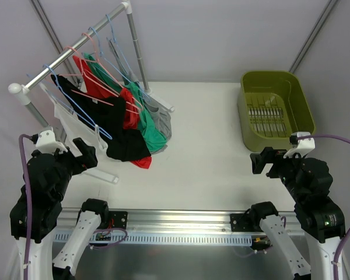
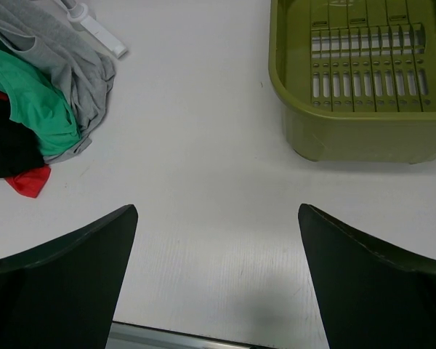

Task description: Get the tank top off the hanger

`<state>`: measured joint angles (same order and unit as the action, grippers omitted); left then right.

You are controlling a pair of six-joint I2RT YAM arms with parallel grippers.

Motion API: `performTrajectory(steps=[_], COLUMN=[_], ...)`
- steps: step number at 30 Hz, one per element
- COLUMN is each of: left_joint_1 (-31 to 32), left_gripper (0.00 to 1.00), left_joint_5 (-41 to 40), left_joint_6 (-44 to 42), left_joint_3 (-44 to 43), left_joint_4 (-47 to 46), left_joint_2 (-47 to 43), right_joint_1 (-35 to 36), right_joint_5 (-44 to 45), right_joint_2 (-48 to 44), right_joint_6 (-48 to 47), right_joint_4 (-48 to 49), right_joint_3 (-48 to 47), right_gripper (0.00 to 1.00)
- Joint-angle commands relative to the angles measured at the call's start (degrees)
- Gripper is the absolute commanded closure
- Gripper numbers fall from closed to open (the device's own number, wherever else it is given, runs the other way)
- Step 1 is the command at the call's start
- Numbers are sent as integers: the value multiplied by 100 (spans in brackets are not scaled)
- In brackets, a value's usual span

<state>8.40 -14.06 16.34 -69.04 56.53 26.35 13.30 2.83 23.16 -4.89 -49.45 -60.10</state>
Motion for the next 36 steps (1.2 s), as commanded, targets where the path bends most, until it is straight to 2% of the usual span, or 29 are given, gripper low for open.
performTrajectory(steps=[1, 2, 7, 15, 18, 20, 21, 24, 25, 27, 28, 31, 32, 36], left_joint_1=[-41, -41, -41, -49, -41, -41, -41, -41, -41, -49, -49, -41, -32, -23], left_gripper=[1, 1, 1, 1, 1, 5, 16, 41, 57, 70, 81, 91, 99, 100], left_joint_5=[-167, -228, -456, -1028, -1212, -1511, -1564, -1705, -1722, -1766, -1784, -1854, -1880, -1845], left_joint_6=[159, 194, 615, 1758, 2170, 2303, 2373, 2383, 2400, 2479, 2506, 2550, 2541, 2471], left_joint_3=[-233, -285, -891, -1963, -2079, -2105, -2166, -2333, -2342, -2299, -2281, -2202, -2202, -2307], left_joint_4=[-81, -90, -142, -361, -590, -661, -705, -723, -714, -731, -731, -740, -740, -740], left_joint_2=[300, 388, 1142, 2479, 2971, 3358, 3481, 3921, 4017, 4010, 3975, 3896, 3895, 3799], right_joint_1=[-29, -29, -20, -29, -29, -29, -29, -20, -29, -29, -21, -29, -29, -21], right_joint_5=[-413, -806, -1443, -1434, -1408, -1382, -1347, -1329, -1329, -1320, -1320, -1329, -1338, -1408], right_joint_2=[171, 198, 242, 277, 260, 233, 207, 172, 145, 136, 136, 163, 171, 207], right_joint_6=[93, 76, 409, 726, 743, 735, 735, 682, 682, 656, 647, 673, 690, 787], right_joint_4=[252, 304, 699, 1008, 1016, 1016, 1016, 1016, 1016, 1016, 1016, 1069, 1113, 1262], right_joint_3=[33, 59, 357, 534, 648, 718, 771, 850, 868, 894, 920, 982, 1008, 1123], right_gripper=[1, 0, 1, 0, 1, 0, 1, 0, 0, 1, 1, 1, 1, 1])
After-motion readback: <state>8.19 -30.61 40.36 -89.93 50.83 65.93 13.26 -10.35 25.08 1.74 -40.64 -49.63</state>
